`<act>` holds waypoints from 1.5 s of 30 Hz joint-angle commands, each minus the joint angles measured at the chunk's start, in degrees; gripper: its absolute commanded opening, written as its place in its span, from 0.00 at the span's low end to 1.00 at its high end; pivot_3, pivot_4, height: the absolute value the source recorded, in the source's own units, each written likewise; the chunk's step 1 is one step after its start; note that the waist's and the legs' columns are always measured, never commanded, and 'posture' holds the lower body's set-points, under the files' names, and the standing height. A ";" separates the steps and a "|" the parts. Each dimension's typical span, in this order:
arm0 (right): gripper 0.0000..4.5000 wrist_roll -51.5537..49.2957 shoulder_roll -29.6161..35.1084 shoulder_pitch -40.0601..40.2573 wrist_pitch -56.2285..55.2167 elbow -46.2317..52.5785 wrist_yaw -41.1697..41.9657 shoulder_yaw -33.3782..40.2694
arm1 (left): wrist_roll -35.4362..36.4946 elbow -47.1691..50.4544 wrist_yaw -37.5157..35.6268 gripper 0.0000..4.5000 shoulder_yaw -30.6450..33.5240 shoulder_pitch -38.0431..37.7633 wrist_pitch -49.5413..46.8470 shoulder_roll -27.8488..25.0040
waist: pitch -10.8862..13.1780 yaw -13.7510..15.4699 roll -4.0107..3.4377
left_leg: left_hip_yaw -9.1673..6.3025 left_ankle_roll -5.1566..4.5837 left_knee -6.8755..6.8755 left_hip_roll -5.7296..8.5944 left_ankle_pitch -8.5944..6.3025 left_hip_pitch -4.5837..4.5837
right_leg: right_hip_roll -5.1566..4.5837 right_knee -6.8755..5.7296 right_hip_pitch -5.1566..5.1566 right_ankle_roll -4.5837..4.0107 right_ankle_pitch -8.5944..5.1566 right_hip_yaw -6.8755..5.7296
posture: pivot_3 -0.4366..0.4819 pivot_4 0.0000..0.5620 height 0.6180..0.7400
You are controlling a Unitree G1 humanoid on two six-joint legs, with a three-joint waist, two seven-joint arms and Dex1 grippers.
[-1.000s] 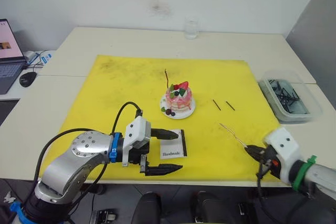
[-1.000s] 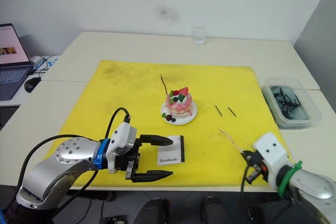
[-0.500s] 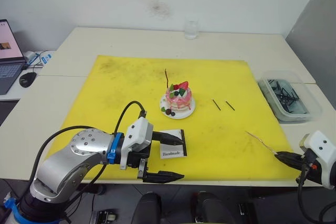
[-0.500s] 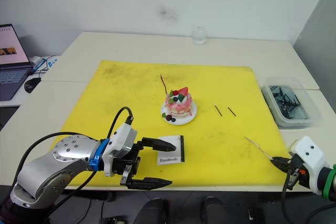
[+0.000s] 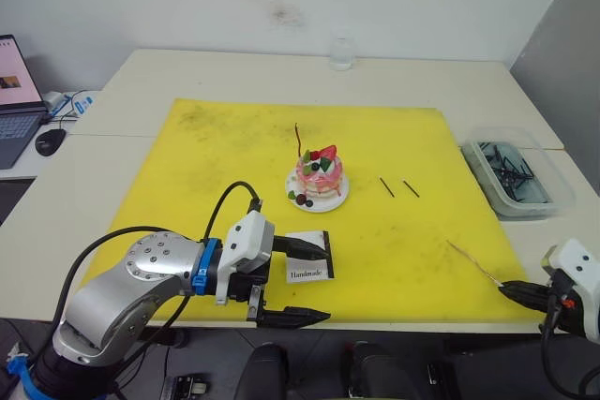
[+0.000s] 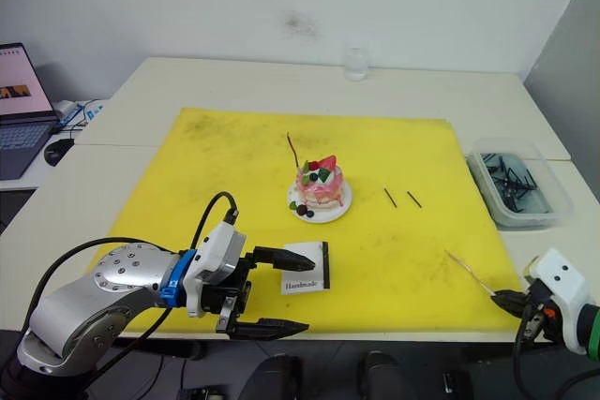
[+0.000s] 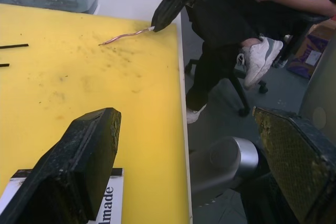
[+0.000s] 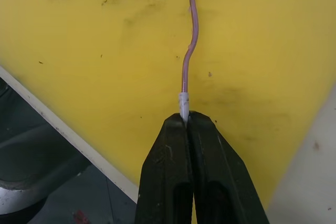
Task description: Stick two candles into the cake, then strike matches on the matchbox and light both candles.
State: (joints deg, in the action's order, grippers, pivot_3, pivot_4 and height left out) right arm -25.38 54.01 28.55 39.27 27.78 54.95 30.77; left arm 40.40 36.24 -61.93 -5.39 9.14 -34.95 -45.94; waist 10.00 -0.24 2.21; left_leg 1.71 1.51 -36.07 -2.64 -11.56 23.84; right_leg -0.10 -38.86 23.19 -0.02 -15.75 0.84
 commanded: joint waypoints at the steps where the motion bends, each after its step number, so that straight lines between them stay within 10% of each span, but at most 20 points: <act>1: 0.14 1.03 1.06 0.55 0.01 -0.38 0.57 2.09 | 0.72 1.72 -0.01 1.00 -0.36 0.57 0.22 0.27 | 0.00 0.00 0.00 | 0.00 0.00 0.00 0.00 0.00 0.00 | 0.00 0.00 0.00 0.00 0.00 0.00 | 0.48 0.27 1.00; 10: 0.83 0.99 3.65 0.11 -0.34 -1.28 4.12 4.57 | -0.11 1.16 -0.05 1.00 -0.61 0.80 1.09 0.45 | 0.00 0.00 -0.01 | 0.01 0.00 0.00 0.00 0.00 0.00 | 0.02 -0.01 0.00 0.03 0.02 0.01 | 0.48 0.27 1.00; 17: 0.83 -1.49 9.46 -4.04 8.29 3.69 5.27 8.88 | 0.45 2.17 -0.30 1.00 -0.64 0.81 1.98 1.36 | -0.01 -0.04 -0.02 | -0.01 0.00 -0.02 0.00 0.00 -0.03 | 0.05 -0.03 -0.02 0.09 0.05 0.00 | 0.48 0.27 1.00; 26: 0.83 -8.55 22.68 -20.59 31.57 7.60 0.23 -6.10 | -2.26 2.60 -2.36 1.00 -7.31 8.89 6.39 8.16 | 0.01 0.21 -0.03 | 0.02 0.00 -0.05 0.06 0.00 0.03 | 0.16 0.00 -0.03 0.14 0.08 -0.01 | 0.48 0.27 1.00; 45: 0.83 -4.32 22.50 -24.11 29.13 3.79 -4.35 -20.32 | -11.32 -0.90 -1.35 1.00 -13.03 10.63 13.77 12.55 | 0.00 0.06 -0.05 | 0.03 -0.01 -0.08 0.03 0.01 0.03 | 0.29 -0.06 0.00 0.19 0.10 0.06 | 0.48 0.27 1.00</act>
State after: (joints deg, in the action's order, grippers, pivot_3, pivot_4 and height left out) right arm -29.83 76.45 5.29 68.41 31.25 50.78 9.91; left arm 29.62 35.08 -63.37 -18.24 19.91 -22.89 -33.69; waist 10.00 -0.17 2.16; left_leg 1.73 1.50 -36.15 -2.61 -11.55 23.86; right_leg 0.19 -38.92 23.19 0.17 -15.65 0.90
